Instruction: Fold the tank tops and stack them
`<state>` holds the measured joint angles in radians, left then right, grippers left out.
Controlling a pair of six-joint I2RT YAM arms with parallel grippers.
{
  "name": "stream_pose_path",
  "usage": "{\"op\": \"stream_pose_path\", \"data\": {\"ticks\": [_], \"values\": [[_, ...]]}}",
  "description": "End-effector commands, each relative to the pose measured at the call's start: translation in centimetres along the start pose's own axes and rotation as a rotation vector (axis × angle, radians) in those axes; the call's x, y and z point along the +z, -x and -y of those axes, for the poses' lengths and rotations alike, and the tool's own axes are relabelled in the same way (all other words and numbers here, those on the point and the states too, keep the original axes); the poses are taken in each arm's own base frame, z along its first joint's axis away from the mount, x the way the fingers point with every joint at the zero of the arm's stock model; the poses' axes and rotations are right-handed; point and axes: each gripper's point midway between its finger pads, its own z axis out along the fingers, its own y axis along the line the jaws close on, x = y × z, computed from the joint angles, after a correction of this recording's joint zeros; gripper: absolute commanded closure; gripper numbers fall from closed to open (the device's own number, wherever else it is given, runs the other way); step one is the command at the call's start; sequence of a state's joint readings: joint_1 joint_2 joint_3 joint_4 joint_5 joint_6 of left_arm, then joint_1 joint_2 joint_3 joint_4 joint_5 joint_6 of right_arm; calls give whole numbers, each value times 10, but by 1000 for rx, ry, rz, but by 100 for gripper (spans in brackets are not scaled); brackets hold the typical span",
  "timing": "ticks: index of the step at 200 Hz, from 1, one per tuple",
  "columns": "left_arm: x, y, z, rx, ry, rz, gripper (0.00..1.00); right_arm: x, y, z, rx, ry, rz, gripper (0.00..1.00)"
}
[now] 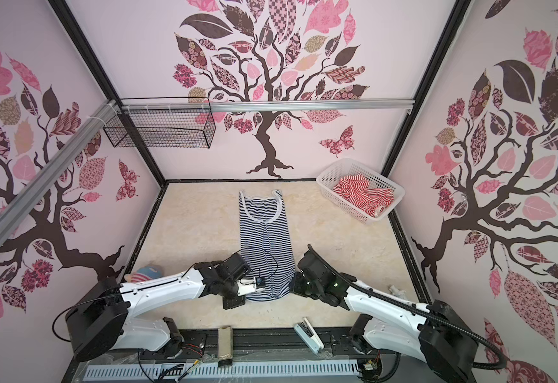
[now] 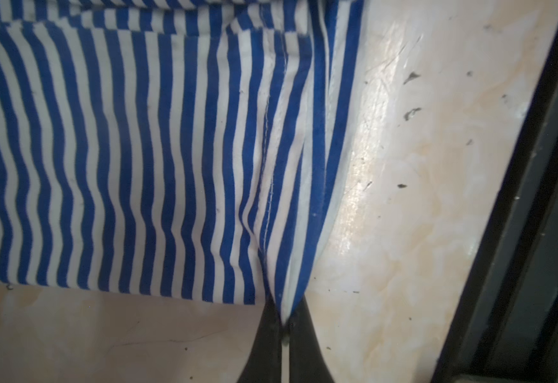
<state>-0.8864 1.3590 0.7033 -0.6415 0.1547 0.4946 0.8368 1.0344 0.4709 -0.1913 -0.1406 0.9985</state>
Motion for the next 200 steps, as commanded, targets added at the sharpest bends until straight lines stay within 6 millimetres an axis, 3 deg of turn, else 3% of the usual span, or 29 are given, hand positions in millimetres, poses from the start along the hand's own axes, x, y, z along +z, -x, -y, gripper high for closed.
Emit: {"op": "stream_pose_path", "data": {"ticks": [1,48,99,142,172,200], "values": [[-25,17,15,18,-72,62,100,-10,-1,3,15,-5,17,100],[-64,34,37,27,-175,151,100,-45,-2,-4,31,46,51,100],[-110,59,34,33,-134,242,100,-86,18,-31,-23,59,123,100],[-122,73,-2,-22,-14,273,100,-98,47,-58,-97,37,207,100],[-135,77,-45,-100,57,339,100,-103,77,-81,-152,46,264,100],[-148,81,-80,-132,117,361,100,-96,106,-95,-157,80,274,100]]}}
